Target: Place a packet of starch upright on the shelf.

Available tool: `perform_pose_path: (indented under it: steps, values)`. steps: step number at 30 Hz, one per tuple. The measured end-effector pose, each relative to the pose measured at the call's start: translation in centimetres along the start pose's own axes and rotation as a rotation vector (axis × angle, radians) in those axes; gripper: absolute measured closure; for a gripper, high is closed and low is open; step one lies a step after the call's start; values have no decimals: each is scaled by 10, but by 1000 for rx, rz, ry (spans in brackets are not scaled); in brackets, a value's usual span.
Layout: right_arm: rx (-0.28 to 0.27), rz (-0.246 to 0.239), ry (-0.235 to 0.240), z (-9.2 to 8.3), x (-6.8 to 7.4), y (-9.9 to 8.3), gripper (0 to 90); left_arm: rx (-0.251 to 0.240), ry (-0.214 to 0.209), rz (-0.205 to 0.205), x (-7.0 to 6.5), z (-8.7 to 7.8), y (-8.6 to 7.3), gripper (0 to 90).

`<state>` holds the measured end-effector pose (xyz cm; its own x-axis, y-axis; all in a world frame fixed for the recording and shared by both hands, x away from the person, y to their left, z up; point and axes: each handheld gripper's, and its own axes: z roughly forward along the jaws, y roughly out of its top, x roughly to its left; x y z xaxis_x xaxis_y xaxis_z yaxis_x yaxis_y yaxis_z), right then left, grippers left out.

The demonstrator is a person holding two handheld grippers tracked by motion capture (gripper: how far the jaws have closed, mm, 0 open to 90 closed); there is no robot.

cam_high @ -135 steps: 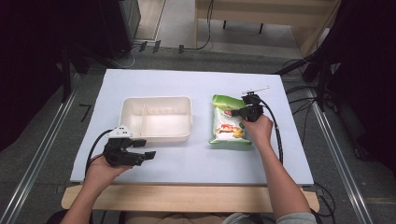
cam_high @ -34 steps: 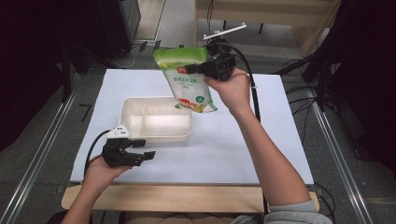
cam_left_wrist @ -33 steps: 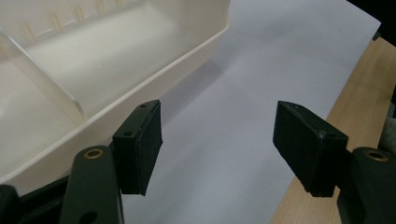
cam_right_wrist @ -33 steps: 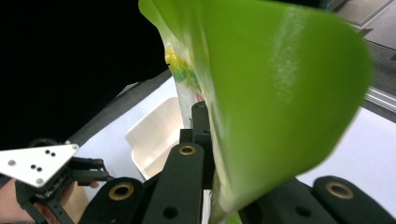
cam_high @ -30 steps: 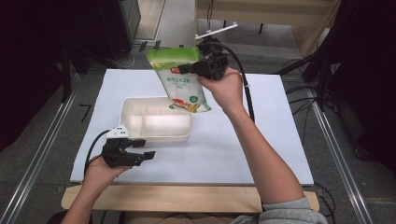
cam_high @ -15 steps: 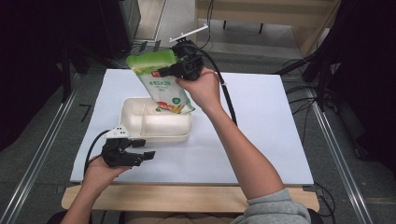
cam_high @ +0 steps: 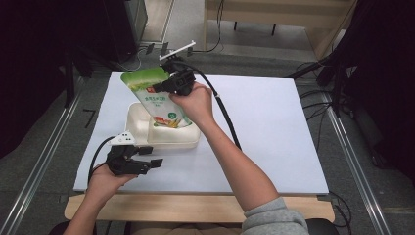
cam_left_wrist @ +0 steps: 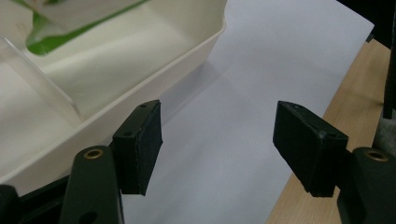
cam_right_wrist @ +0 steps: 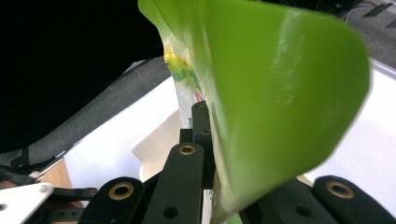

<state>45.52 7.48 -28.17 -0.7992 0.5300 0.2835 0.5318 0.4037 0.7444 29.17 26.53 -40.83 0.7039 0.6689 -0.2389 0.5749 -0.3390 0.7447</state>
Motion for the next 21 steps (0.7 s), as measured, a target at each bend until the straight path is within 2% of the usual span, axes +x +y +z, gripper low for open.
perform_pose_path:
  steps: [5,9,15,18,21]
  values:
    - [60,35,-1,26,-11,-19,900,3,-2,-1,0,0,0,337]
    - [65,59,-4,35,-21,-31,900,3,1,0,-1,1,0,337]
    - [44,73,-9,30,-39,-38,900,13,1,4,-1,2,1,337]
    - [47,110,-16,27,-50,-41,900,18,2,8,-1,2,1,337]
    - [62,130,-53,24,-61,-45,899,13,1,1,-1,3,0,337]
